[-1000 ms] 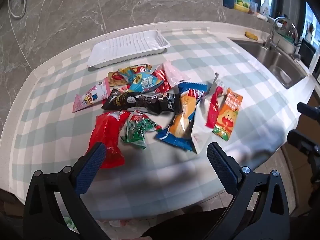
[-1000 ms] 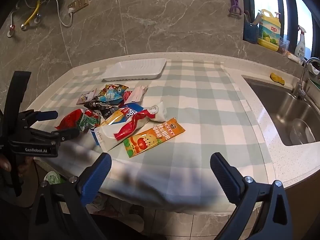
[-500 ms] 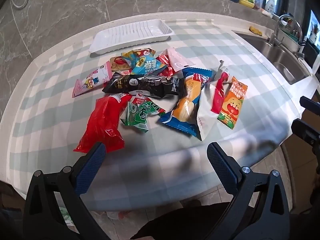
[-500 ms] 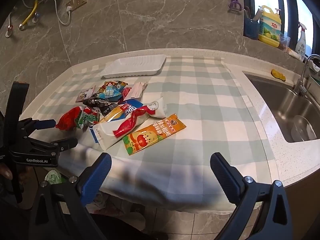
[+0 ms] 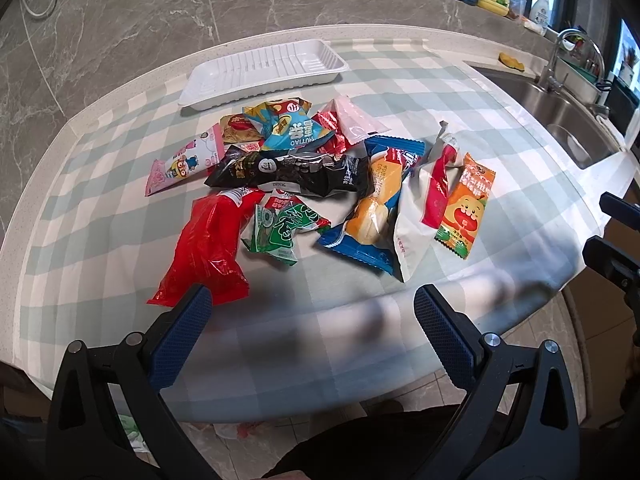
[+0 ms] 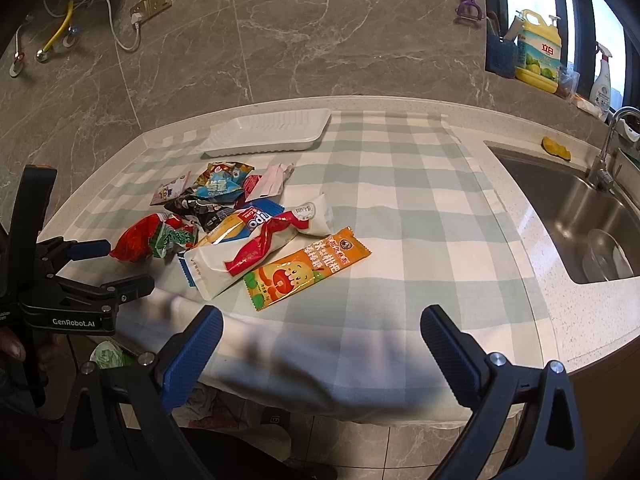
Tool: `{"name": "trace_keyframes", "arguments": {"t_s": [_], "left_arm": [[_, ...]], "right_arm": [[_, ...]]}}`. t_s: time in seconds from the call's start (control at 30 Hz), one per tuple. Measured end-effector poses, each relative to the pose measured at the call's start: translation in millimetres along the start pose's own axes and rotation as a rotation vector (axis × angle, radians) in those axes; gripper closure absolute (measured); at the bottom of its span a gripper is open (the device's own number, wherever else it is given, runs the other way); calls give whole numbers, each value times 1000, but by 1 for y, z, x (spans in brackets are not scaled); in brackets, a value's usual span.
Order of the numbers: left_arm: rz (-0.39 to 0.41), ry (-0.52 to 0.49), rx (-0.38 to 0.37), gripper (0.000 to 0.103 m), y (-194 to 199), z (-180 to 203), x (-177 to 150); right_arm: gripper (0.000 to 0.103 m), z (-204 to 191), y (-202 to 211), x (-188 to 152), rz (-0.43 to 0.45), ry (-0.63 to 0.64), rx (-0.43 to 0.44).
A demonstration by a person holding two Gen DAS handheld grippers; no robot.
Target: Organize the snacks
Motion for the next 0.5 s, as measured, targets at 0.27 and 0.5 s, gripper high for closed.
{"name": "trace_keyframes", "arguments": {"t_s": [0.27, 0.5], "left_arm": [[1, -2, 0, 1, 0, 0, 0], [3, -1, 0, 1, 0, 0, 0]], "right_arm": [[2, 0, 0, 0, 0, -1, 1], [2, 0, 0, 1, 0, -2, 1]]}}
Point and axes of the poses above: each gripper's, at about its wrist camera, not at the fingertips, and y roughly against the way its jaws point, z to its right, x to its top, the point moved 9 cm from there along -y, roughly the way its jaws point, and after that the axes turned 3 degrees about -y, right-handed, at the moved point
